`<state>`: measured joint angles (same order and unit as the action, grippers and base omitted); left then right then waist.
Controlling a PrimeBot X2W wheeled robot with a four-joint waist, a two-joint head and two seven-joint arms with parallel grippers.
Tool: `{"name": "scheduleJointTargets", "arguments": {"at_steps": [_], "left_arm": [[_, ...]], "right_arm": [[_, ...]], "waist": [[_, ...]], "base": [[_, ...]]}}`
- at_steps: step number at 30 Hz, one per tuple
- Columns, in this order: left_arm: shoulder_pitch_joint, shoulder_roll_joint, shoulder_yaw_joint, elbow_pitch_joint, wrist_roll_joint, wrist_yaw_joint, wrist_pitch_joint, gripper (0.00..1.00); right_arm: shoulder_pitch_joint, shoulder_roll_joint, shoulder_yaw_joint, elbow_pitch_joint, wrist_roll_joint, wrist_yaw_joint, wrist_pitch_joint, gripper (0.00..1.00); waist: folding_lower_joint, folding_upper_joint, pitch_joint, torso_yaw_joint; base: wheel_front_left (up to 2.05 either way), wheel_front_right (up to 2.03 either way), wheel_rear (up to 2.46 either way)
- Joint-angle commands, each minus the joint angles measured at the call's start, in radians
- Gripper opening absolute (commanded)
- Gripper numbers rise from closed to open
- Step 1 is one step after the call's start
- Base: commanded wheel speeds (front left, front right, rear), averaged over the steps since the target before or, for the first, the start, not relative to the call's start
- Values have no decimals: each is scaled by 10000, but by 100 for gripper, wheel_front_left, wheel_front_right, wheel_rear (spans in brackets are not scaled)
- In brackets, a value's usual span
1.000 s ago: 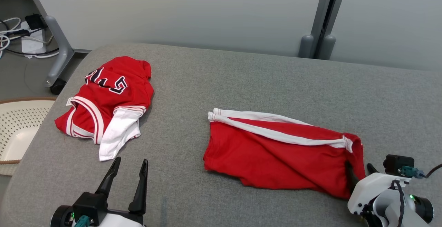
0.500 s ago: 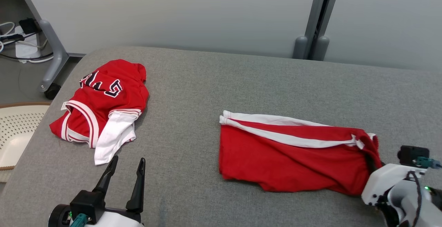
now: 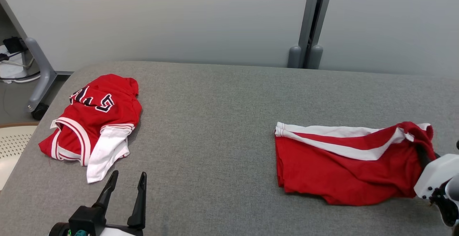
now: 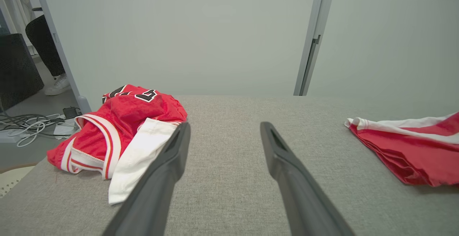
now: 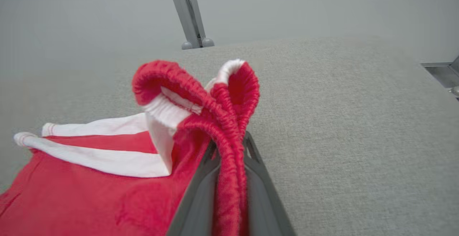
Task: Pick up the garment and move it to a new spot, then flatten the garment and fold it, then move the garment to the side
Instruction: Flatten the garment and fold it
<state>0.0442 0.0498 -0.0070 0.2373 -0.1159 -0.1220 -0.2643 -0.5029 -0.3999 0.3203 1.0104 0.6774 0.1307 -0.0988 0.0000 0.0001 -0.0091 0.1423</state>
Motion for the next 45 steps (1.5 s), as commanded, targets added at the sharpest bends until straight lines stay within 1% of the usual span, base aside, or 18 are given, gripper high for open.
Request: {"name": "scheduleJointTargets", "arguments": {"at_steps": [1, 6, 9, 11, 12, 15, 18, 23, 26, 31, 32, 33, 34, 36, 39, 43, 45], "left_arm": [[73, 25, 38, -16, -87, 28, 1, 100], [51, 30, -6, -15, -199, 73, 1, 100], [-4, 27, -104, 18, -257, 95, 1, 100], [-42, 28, -197, 40, -315, 120, 1, 100], [-42, 28, -197, 40, -315, 120, 1, 100], [-89, 31, -333, 62, -388, 173, 1, 100], [-114, 28, -484, 77, -471, 197, 1, 100], [-174, 29, -680, 134, -604, 252, 1, 100], [-238, 28, -830, 194, -671, 286, 1, 100], [-394, 29, -1086, 243, -791, 346, 1, 100], [-398, 27, -1128, 251, -812, 362, 1, 100], [-402, 27, -1166, 257, -815, 377, 1, 100], [-416, 27, -1184, 260, -819, 402, 1, 100], [-395, 27, -1159, 263, -820, 434, 1, 100], [-245, 29, -1034, 269, -715, 434, 1, 100], [-98, 26, -771, 155, -588, 424, 1, 100], [8, 26, -626, 89, -561, 402, 1, 100]], "right_arm": [[160, -19, 115, -311, 343, 2, 281, 0], [252, 410, 301, -1743, 2190, 2, 1697, 0], [349, 699, 370, -2455, 3056, 2, 2411, 0], [368, 915, 388, -2784, 3491, 2, 2804, 0], [368, 915, 388, -2784, 3491, 2, 2804, 0], [284, 1312, 317, -3003, 3922, 2, 3189, 0], [59, 1805, 136, -2722, 4156, 2, 3331, 0], [-383, 2559, 201, -1884, 3724, 2, 3148, 0], [-615, 2829, 343, -1252, 3279, 2, 2962, 0], [-895, 3100, 482, -167, 2644, 2, 2285, 0], [-914, 3159, 488, 15, 2573, 2, 2189, 6], [-949, 3199, 532, 144, 2485, 2, 2053, 78], [-989, 3222, 560, 265, 2443, 2, 1946, 100], [-1044, 3276, 634, 358, 2339, 2, 1581, 100], [-841, 3258, 986, -150, 2214, 2, 1162, 100], [-418, 2586, 1771, -1385, 1797, 2, 238, 100], [-199, 2271, 1985, -1922, 1709, 2, -258, 100]], "waist": [[0, -1, -38, -97], [0, -1, -153, -292], [0, -1, -201, -315], [0, -1, -214, -288], [0, -1, -214, -288], [0, -1, -202, -175], [0, -1, -172, -26], [0, -1, -97, 274], [0, -1, -34, 456], [0, -1, 61, 726], [0, -1, 76, 766], [0, -1, 86, 792], [0, -1, 93, 806], [0, -1, 48, 783], [0, -1, -107, 649], [0, -1, -239, 344], [0, -1, -283, 150]], "base": [[0, 0, 0], [0, 0, 0], [0, 0, 0], [0, 0, 0], [0, 0, 0], [0, 0, 0], [0, 0, 0], [0, 0, 0], [0, 0, 0], [0, 0, 0], [0, 0, 0], [0, 0, 0], [0, 0, 0], [0, 0, 0], [0, 0, 0], [0, 0, 0], [0, 0, 0]]}}
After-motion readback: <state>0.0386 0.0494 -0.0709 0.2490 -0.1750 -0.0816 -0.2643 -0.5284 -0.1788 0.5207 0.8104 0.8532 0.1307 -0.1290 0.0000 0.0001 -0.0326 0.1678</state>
